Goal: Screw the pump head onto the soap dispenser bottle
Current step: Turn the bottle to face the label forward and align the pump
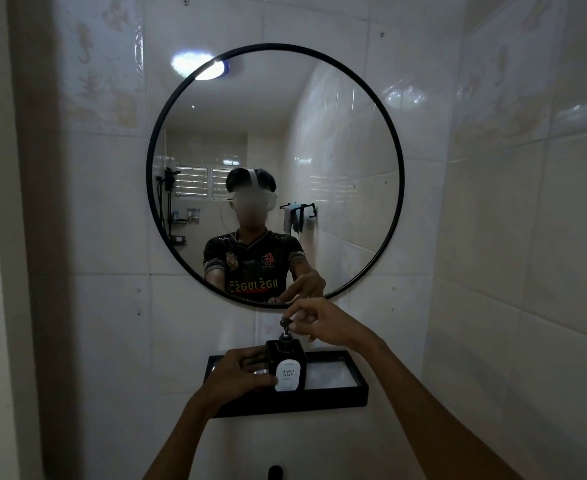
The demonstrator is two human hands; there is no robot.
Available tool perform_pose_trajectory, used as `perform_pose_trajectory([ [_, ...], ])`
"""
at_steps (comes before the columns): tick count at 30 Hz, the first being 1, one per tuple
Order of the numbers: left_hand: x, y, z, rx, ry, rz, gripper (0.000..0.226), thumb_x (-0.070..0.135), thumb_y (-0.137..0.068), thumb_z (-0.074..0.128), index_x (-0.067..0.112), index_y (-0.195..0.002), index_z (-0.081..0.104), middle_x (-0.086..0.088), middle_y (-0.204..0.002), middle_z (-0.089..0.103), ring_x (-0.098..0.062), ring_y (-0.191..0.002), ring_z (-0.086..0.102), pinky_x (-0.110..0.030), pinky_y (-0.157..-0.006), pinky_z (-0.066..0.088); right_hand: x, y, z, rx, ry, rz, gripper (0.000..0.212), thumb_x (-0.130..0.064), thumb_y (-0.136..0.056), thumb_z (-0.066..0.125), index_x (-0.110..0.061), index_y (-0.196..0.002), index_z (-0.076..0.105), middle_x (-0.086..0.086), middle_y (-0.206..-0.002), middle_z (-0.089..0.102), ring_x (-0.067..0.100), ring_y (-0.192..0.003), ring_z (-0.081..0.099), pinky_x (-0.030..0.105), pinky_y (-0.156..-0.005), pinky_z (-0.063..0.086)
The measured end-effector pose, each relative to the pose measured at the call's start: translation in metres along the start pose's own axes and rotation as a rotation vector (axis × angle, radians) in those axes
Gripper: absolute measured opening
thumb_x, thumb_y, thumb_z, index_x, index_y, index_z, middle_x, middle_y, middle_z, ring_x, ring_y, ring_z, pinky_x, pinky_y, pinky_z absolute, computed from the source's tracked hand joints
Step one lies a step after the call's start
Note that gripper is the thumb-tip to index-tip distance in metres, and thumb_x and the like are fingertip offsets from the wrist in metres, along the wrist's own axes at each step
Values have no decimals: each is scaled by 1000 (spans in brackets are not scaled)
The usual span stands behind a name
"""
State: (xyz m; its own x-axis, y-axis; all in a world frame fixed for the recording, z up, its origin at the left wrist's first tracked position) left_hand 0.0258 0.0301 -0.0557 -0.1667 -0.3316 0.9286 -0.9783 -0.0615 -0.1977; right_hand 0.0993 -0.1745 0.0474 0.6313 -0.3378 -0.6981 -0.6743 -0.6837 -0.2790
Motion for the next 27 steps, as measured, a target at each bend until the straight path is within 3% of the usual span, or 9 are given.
perform_pose_trajectory([
  [2,0,0,-1,7,1,-3,72,13,-66,90,20,-131,60,14,-109,72,0,-102,69,-17,-77,59,-1,0,1,4,6,-12,19,-15,-93,68,-13,-113,70,-5,-80,64,2,-72,62,24,-65,56],
  [5,0,-1,-1,3,-5,-5,72,13,-66,90,20,-131,59,15,-109,72,2,-100,69,-17,-77,59,-2,1,2,-8,18,-22,21,-14,-95,66,-14,-116,69,3,-83,64,9,-76,62,27,-68,55],
  [10,2,0,0,-7,-20,-6,71,13,-68,88,22,-132,58,23,-98,70,13,-91,67,-8,-68,56,0,2,1,-16,24,-30,23,-13,-96,64,-13,-118,70,-8,-77,64,-7,-66,61,21,-66,55],
  [19,4,0,-1,-32,-12,-13,70,8,-71,85,20,-134,57,21,-102,71,9,-96,68,-11,-71,57,2,1,0,-2,11,-57,23,-13,-96,65,-11,-118,70,11,-87,65,8,-75,60,23,-67,54],
  [27,2,-2,-2,-22,-14,-23,71,9,-67,87,20,-132,59,26,-91,74,6,-97,69,-12,-70,58,5,2,3,4,-14,-59,23,-13,-96,64,-13,-118,70,9,-85,66,-1,-67,60,22,-66,54],
])
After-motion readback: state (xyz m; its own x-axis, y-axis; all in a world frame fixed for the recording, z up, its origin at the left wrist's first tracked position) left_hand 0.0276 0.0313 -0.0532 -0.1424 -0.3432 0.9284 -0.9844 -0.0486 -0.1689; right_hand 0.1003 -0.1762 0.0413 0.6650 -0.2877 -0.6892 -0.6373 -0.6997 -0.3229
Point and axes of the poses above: each hand's wrist, its own y-axis away from the middle knuckle, its own z-axis out of the palm, x = y × z, the point moved 1 cm from there along -y, towards the middle knuckle
